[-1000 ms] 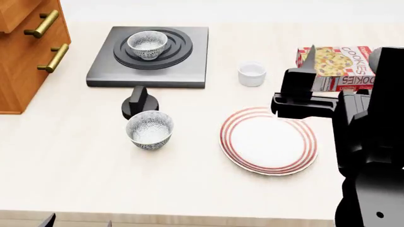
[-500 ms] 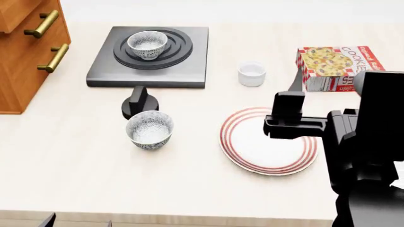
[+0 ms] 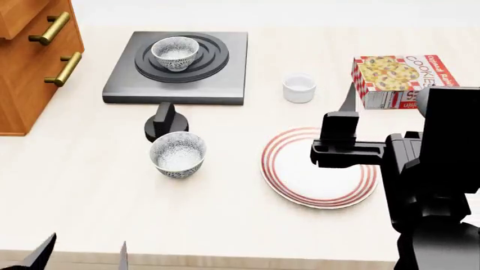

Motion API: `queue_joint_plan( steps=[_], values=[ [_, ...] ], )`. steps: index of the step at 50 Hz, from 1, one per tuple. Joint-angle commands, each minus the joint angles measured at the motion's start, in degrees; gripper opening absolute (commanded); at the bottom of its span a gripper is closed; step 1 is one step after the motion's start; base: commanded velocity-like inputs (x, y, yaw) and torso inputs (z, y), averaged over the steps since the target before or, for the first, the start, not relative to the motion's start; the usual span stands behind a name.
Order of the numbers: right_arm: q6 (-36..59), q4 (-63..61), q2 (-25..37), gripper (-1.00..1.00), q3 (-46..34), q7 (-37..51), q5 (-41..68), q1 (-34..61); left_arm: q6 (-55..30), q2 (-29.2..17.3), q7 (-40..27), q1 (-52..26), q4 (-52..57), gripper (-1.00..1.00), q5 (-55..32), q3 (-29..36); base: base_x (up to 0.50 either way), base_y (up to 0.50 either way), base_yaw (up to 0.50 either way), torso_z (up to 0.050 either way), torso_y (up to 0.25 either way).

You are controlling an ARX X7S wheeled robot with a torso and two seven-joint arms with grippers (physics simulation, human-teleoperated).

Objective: Pick the akita bowl on the stove and place it on the plate.

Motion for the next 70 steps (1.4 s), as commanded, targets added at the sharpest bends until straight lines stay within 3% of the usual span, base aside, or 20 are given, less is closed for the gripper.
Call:
queue_joint_plan(
  steps=[1, 12, 21, 32, 49, 70],
  values=[
    [0.19, -0.03, 0.2, 1.0, -0.29, 0.29, 0.34, 0.08, -10.94, 0.32, -0.57, -3.94, 9.46, 1.0, -2.1, -0.84, 0.0, 0.0, 0.0, 0.0, 0.0],
    [0.46, -0.33, 0.45, 1.0, -0.49, 0.59, 0.65, 0.03, -28.77, 1.55, 0.29, -15.09, 12.39, 1.0, -7.98, -2.98, 0.0, 0.0, 0.0, 0.0, 0.0],
    [0.19, -0.02, 0.57, 1.0, -0.4, 0.79, 0.89, -0.04, -35.88, 2.39, -1.11, -25.39, 7.87, 1.0, -8.87, -4.2, 0.0, 0.0, 0.0, 0.0, 0.0],
    [0.3, 0.25, 0.74, 1.0, -0.6, 1.16, 1.1, 0.01, -37.3, 1.61, -1.23, -30.08, 4.37, 1.0, -8.24, -2.76, 0.0, 0.0, 0.0, 0.0, 0.0],
    [0.18, 0.16, 0.79, 1.0, -0.52, 1.56, 1.69, 0.0, -36.11, 0.58, -1.08, -30.05, 4.46, 1.0, -8.77, -2.15, 0.0, -0.01, 0.0, 0.0, 0.0],
    [1.12, -0.33, 1.15, 1.0, -0.46, 1.93, 2.58, 0.1, -35.91, -0.1, -1.58, -29.55, 5.64, 1.0, -9.28, -1.27, 0.0, -0.27, 0.0, 0.0, 0.0]
  ],
)
